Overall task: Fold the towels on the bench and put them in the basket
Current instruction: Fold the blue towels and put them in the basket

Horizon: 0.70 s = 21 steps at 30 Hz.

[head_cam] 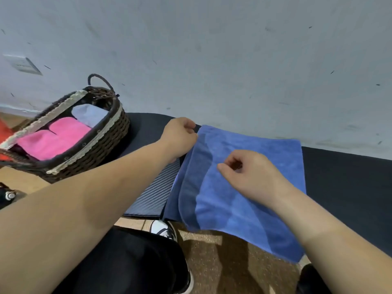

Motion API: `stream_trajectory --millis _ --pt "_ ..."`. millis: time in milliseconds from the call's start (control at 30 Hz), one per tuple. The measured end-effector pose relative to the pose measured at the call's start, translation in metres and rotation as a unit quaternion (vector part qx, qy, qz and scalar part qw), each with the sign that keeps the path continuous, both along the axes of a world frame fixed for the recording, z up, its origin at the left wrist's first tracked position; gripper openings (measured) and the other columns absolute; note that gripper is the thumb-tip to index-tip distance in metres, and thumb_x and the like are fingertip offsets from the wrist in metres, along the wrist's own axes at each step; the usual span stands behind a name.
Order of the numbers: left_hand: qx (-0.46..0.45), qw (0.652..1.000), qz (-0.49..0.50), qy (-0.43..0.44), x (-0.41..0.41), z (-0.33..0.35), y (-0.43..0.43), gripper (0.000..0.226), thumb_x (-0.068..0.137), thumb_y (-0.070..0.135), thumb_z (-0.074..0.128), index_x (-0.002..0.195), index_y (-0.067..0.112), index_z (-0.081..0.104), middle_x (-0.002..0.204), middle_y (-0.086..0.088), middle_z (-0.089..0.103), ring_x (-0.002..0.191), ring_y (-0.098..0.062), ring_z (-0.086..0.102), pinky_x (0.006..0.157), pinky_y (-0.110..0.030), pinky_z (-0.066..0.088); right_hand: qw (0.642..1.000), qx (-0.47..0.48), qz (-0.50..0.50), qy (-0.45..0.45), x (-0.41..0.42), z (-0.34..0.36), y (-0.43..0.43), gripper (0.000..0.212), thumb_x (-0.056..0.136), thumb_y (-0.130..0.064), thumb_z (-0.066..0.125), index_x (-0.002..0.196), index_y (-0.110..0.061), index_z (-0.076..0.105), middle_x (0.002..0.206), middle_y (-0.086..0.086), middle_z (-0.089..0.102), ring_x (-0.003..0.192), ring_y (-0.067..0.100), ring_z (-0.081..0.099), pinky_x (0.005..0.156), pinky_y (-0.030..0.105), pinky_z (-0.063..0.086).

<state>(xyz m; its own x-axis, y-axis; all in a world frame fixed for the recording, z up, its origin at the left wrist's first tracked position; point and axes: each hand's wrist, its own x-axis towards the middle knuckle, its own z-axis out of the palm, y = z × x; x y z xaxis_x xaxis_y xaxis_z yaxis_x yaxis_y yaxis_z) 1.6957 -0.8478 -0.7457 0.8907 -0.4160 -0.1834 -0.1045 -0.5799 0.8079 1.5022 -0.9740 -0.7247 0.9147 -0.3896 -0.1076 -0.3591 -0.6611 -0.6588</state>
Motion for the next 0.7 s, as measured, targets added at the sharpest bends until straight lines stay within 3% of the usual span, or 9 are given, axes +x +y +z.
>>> stream_trajectory --millis 100,167,233,333,567,633,700 --pt "0.043 0.998 -0.035 -0.015 -0.02 0.006 0.005 0.027 0.09 0.016 0.069 0.117 0.015 0.07 0.105 0.002 0.072 0.098 -0.018 0.071 0.093 -0.038 0.061 0.987 -0.089 0.014 0.137 -0.011 -0.006 -0.015 0.053 0.093 -0.061 0.058 0.133 -0.026 0.059 0.137 0.002 0.054 0.132 0.025 0.051 0.107 0.044 0.045" --pt "0.101 0.992 -0.067 -0.041 -0.036 0.007 0.013 0.026 0.09 0.02 0.071 0.116 0.017 0.071 0.108 0.004 0.072 0.102 -0.015 0.069 0.095 -0.033 0.058 0.964 -0.153 0.023 0.218 -0.021 -0.011 -0.021 0.075 0.093 -0.072 0.047 0.153 -0.028 0.037 0.163 0.01 0.027 0.154 0.035 0.017 0.123 0.051 0.023" --pt "0.153 0.983 -0.08 -0.065 -0.052 0.004 0.024 0.023 0.089 0.025 0.072 0.111 0.018 0.071 0.103 0.006 0.072 0.099 -0.014 0.068 0.09 -0.029 0.056 0.946 -0.183 0.025 0.266 -0.031 -0.022 -0.029 0.09 0.092 -0.079 0.034 0.163 -0.03 0.011 0.172 0.011 -0.007 0.157 0.039 -0.013 0.126 0.055 0.001" --pt "0.201 0.974 -0.069 -0.074 -0.072 -0.001 0.041 0.016 0.086 0.031 0.074 0.095 0.02 0.069 0.092 0.007 0.07 0.089 -0.015 0.068 0.08 -0.033 0.059 0.942 -0.169 0.035 0.289 -0.052 -0.039 -0.039 0.092 0.091 -0.083 0.016 0.161 -0.035 -0.018 0.167 0.006 -0.031 0.153 0.035 -0.029 0.126 0.053 -0.008" --pt "0.223 0.968 -0.086 -0.083 -0.102 -0.007 0.051 0.023 0.083 0.041 0.076 0.089 0.023 0.063 0.084 0.007 0.069 0.081 -0.015 0.065 0.076 -0.039 0.058 0.938 -0.16 0.017 0.309 -0.092 -0.051 -0.054 0.089 0.091 -0.083 0.011 0.158 -0.036 -0.025 0.163 0.005 -0.039 0.151 0.032 -0.035 0.126 0.049 -0.014" --pt "0.222 0.967 -0.089 -0.087 -0.105 -0.007 0.053 0.022 0.084 0.04 0.077 0.088 0.023 0.064 0.083 0.007 0.069 0.079 -0.014 0.065 0.074 -0.038 0.058 0.939 -0.153 0.011 0.308 -0.093 -0.045 -0.057 0.089 0.093 -0.081 0.015 0.161 -0.035 -0.019 0.166 0.006 -0.033 0.152 0.034 -0.032 0.126 0.05 -0.011" --pt "0.23 0.965 -0.091 -0.089 -0.106 -0.007 0.058 0.024 0.083 0.041 0.079 0.083 0.021 0.065 0.08 0.006 0.069 0.076 -0.013 0.064 0.067 -0.034 0.056 0.952 -0.148 -0.001 0.266 -0.088 -0.036 -0.058 0.086 0.096 -0.077 0.023 0.165 -0.031 -0.001 0.17 0.007 -0.022 0.155 0.034 -0.025 0.127 0.049 -0.005"
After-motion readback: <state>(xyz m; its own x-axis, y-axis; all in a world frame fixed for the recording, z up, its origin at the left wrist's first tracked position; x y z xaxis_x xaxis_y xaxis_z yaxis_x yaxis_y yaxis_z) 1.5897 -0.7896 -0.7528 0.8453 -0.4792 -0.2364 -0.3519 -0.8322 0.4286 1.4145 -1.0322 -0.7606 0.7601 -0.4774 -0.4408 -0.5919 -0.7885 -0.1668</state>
